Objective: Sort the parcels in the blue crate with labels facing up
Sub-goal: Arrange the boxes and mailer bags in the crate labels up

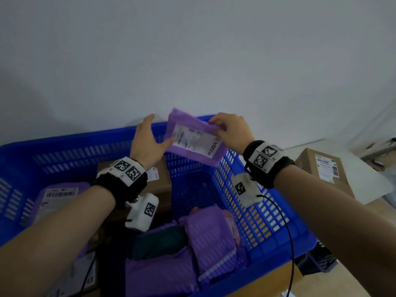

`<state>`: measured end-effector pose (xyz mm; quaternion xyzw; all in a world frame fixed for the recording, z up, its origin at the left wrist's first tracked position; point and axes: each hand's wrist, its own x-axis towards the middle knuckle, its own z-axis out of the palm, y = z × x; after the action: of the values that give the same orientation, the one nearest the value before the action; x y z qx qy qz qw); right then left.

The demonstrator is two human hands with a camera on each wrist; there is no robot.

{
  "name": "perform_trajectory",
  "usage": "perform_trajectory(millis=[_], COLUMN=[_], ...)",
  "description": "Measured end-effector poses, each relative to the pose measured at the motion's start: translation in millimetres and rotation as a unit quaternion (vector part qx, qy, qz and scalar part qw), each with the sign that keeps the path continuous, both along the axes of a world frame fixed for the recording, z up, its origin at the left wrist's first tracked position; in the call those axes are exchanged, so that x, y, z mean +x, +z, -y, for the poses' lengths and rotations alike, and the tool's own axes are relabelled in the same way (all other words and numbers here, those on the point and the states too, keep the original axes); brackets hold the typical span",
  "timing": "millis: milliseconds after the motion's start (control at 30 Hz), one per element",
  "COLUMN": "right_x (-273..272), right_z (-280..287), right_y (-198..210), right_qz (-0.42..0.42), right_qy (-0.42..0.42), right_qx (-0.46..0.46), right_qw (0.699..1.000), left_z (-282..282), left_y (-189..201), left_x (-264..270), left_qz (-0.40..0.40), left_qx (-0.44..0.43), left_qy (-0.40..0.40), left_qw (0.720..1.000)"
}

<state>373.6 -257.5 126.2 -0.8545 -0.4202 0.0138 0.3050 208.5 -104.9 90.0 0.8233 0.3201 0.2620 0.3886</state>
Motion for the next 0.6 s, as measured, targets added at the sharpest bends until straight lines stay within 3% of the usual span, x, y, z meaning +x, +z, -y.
perform_trajectory(millis=[100, 167, 267, 400, 600], right_x=[7, 8, 8, 5, -2], right_z=[13, 21, 29, 37, 34], right_y=[2, 1, -8, -25, -52], right_qz=[-0.187, -0.292, -0.357, -0.364, -0.193], right_qy=[-0.059, -0.091, -0.123, -0.147, -0.13], right_qx=[0.106, 0.15, 0.172, 0.151, -0.024], right_qw=[0.975, 0.94, 0.91, 0.907, 0.972], left_z=[8, 14, 25, 37, 54], left_y=[-14, -23, -32, -43, -75], left_x=[5, 12, 22, 27, 22], left_qz=[0.035, 0.042, 0.025, 0.027, -0.003], left_qx=[-0.127, -0.229, -0.353, -0.393, -0.399], left_qy=[0.057, 0.029, -0.038, -0.076, -0.054], left_qw=[0.99, 0.972, 0.934, 0.916, 0.915])
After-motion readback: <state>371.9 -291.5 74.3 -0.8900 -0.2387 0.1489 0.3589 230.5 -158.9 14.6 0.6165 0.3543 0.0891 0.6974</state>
